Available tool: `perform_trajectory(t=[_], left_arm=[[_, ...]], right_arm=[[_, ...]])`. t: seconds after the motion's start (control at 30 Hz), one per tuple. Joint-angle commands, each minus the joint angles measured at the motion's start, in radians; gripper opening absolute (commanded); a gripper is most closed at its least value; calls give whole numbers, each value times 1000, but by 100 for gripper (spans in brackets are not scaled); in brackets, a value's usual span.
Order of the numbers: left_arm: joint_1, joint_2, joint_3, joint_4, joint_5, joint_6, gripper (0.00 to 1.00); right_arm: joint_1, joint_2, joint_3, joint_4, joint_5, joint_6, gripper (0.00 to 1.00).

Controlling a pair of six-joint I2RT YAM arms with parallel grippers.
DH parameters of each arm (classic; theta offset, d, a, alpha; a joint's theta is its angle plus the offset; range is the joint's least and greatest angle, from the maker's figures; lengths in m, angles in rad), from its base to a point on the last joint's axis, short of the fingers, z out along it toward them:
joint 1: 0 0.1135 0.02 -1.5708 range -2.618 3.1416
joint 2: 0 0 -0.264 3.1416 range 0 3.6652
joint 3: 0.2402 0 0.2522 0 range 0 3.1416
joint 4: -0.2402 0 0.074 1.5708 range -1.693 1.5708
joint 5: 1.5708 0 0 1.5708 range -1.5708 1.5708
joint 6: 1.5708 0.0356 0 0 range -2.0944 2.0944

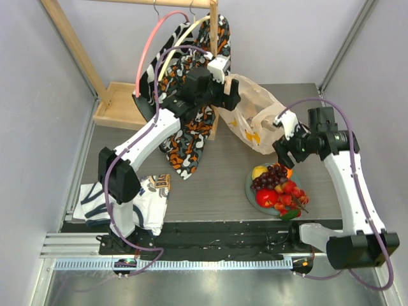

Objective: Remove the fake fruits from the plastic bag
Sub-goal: Place the fake fruit on the plate, then reset both arms

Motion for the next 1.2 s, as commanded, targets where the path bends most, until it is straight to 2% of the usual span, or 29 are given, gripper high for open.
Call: perform_trajectory(t=[0.0, 0.1, 0.17, 0.23, 0.27, 0.3, 0.43, 0.5, 0.57, 0.63, 0.77, 0.83, 0.87, 0.93, 0.97, 1.07, 1.17], left_arm=[[4, -55, 72, 10, 47, 44, 100], [4, -101, 64, -19, 98, 49, 100], [4, -126, 40, -37, 214, 77, 100], [4, -166, 2, -72, 391, 128, 98], [4, -180, -14, -101, 447, 144, 98], [4, -197, -34, -115, 478, 156, 98], [4, -292, -134, -158, 500, 195, 98], [4, -316, -177, -189, 495, 247, 98], [4, -350, -215, -209, 492, 270, 98], [4, -367, -236, -214, 489, 270, 98], [4, -405, -255, -287, 452, 271, 98], [10, -430, -252, -367, 409, 262, 100], [16, -471, -261, -384, 398, 258, 100], [40, -539, -333, -381, 360, 226, 100], [50, -577, -362, -373, 346, 222, 100], [68, -741, -477, -352, 230, 225, 100], [128, -833, -494, -447, 159, 241, 100]], right_arm=[[1, 172, 95, 183, 20, 131, 75], [1, 327, 124, 303, 129, 175, 74], [-6, 401, 152, 387, 224, 183, 73], [-28, 528, 245, 427, 264, 202, 73], [-60, 582, 295, 441, 279, 227, 73], [-74, 669, 413, 444, 289, 244, 72], [-141, 840, 708, 444, 306, 277, 71], [-145, 872, 806, 443, 284, 277, 71], [-145, 864, 816, 426, 238, 281, 71], [-143, 822, 785, 406, 148, 295, 71], [-137, 674, 562, 374, 111, 306, 76], [-140, 552, 470, 369, 163, 326, 79], [-145, 504, 374, 372, 178, 330, 81], [-145, 426, 278, 371, 262, 352, 86], [-143, 347, 185, 372, 282, 352, 99], [-143, 208, 40, 374, 370, 349, 100], [-143, 119, -46, 372, 395, 358, 100]])
